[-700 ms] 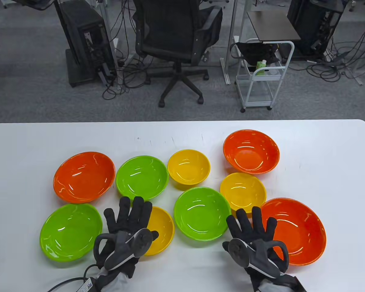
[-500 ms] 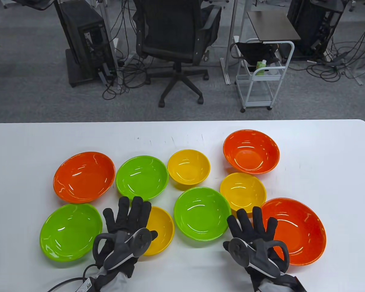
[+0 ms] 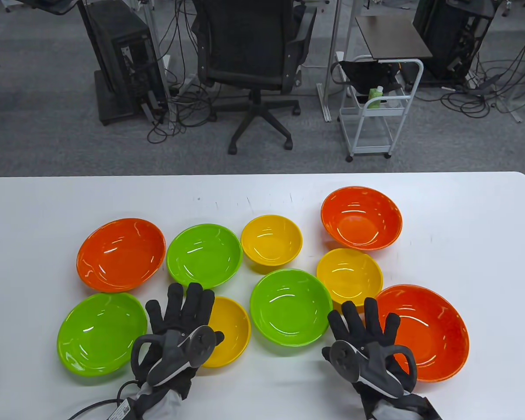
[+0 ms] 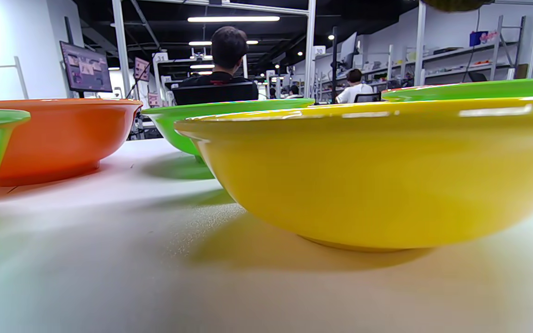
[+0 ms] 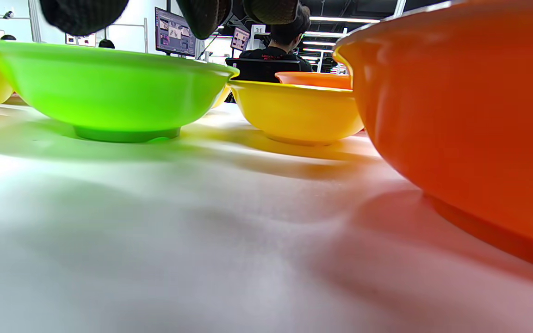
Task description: Nest bowls by color group
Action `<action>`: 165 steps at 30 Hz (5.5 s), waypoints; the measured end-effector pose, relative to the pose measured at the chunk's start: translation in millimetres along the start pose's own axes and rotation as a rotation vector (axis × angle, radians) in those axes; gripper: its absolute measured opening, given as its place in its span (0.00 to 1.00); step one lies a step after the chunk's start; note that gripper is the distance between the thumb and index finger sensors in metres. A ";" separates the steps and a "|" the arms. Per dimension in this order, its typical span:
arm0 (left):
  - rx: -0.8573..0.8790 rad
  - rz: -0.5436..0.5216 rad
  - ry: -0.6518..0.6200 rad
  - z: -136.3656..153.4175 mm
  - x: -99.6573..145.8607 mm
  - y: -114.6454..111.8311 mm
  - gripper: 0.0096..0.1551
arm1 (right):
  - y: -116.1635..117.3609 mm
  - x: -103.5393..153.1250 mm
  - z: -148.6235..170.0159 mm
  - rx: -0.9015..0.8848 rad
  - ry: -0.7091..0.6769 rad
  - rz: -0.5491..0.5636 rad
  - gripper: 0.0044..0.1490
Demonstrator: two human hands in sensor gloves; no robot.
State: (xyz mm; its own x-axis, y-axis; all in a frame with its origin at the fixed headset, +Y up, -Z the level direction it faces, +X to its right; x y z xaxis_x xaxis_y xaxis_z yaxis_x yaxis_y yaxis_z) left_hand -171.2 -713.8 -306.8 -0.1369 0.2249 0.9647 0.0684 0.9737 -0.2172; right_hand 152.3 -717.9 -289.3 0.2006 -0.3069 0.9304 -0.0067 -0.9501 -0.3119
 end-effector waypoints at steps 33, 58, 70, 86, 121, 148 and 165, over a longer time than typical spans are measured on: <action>0.000 0.018 0.013 4.6 -3.2 -1.6 0.53 | 11.4 16.3 209.0 -0.057 0.949 -0.294 0.49; 0.002 0.022 0.020 6.5 -3.7 -2.9 0.53 | 19.8 25.2 239.0 -0.317 1.037 -0.231 0.46; 0.007 0.022 0.021 7.4 -4.2 -3.0 0.53 | -7.7 13.7 223.0 -0.331 0.925 -0.136 0.45; 0.053 0.028 -0.003 7.2 -6.3 -2.9 0.53 | -23.2 -15.4 147.3 -0.421 0.679 -0.064 0.44; 0.997 0.178 -0.352 -28.9 -52.2 20.0 0.43 | -42.7 -76.1 19.5 -0.628 0.321 -0.021 0.43; 1.139 -0.253 0.217 162.8 -27.7 65.1 0.44 | -19.7 -41.0 3.8 -0.187 0.118 -0.054 0.56; 1.163 -0.172 0.583 223.2 -44.5 16.3 0.48 | -7.4 -35.7 10.5 -0.179 0.125 -0.107 0.55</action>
State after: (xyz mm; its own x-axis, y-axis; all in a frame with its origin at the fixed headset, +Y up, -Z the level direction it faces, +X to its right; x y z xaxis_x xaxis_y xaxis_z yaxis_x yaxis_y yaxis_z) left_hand -384.6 -699.9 -386.5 0.4060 0.3319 0.8515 -0.8338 0.5160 0.1964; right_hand 155.5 -699.3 -322.2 0.0869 -0.1984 0.9763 -0.1676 -0.9689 -0.1820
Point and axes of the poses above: the tracker on the back of each hand, its own z axis roughly to the little-finger side, its own x axis roughly from the fingertips to the wrist, y = z × x, the point moved 3 cm from there along -x, roughly from the wrist to the fingertips, and after that the axes turned 15 degrees about z, right-handed, at the moved point
